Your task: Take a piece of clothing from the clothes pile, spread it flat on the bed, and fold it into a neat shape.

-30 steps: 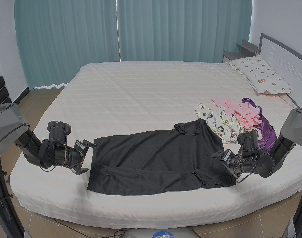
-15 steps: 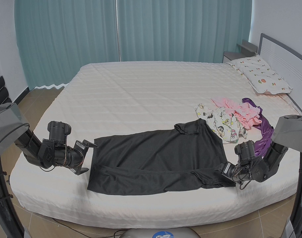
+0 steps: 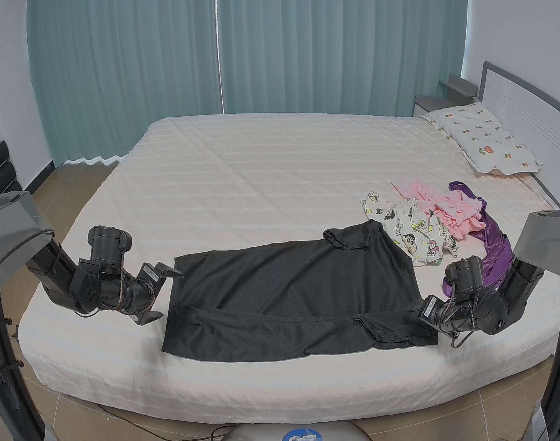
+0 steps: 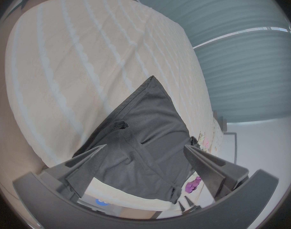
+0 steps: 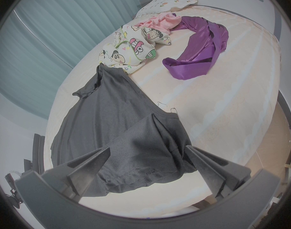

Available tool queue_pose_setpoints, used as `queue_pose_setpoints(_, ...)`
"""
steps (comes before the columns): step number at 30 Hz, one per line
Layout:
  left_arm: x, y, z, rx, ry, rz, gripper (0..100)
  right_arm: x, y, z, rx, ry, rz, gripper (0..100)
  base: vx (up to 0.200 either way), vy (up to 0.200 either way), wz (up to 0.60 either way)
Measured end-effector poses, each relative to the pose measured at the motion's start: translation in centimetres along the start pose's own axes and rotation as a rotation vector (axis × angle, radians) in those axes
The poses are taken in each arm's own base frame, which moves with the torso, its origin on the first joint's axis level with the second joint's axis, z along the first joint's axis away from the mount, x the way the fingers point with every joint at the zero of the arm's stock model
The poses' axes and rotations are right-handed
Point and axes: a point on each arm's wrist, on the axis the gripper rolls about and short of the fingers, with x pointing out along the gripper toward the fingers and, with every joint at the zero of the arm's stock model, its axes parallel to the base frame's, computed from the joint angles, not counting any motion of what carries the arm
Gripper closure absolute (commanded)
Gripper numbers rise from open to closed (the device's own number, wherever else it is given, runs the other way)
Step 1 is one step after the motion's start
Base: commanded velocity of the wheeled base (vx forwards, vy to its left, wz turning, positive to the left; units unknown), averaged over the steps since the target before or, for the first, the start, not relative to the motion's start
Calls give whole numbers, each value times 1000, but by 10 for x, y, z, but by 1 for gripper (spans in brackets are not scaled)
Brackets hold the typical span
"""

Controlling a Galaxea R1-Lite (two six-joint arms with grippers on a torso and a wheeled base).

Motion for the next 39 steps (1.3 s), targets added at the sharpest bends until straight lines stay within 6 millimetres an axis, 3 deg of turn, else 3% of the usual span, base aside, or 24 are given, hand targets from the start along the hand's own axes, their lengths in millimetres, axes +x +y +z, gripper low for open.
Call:
queue_pose_setpoints(11,12,-2,-13,171,-9,39,0,-2,2,-1,-9,5,9,0,0,0,0)
queue_pose_setpoints(19,19,-7,-11,250,-50,74,0,-2,2,-2,-11,8,12,0,0,0,0)
queue_pose_setpoints(31,59,-10,-14,313,-76,162,0,-2,2,-2,-8,10,16,0,0,0,0)
queue_pose_setpoints(39,70,-8,-18,341,-99,199,0,-2,2,-2,-8,11,17,0,0,0,0)
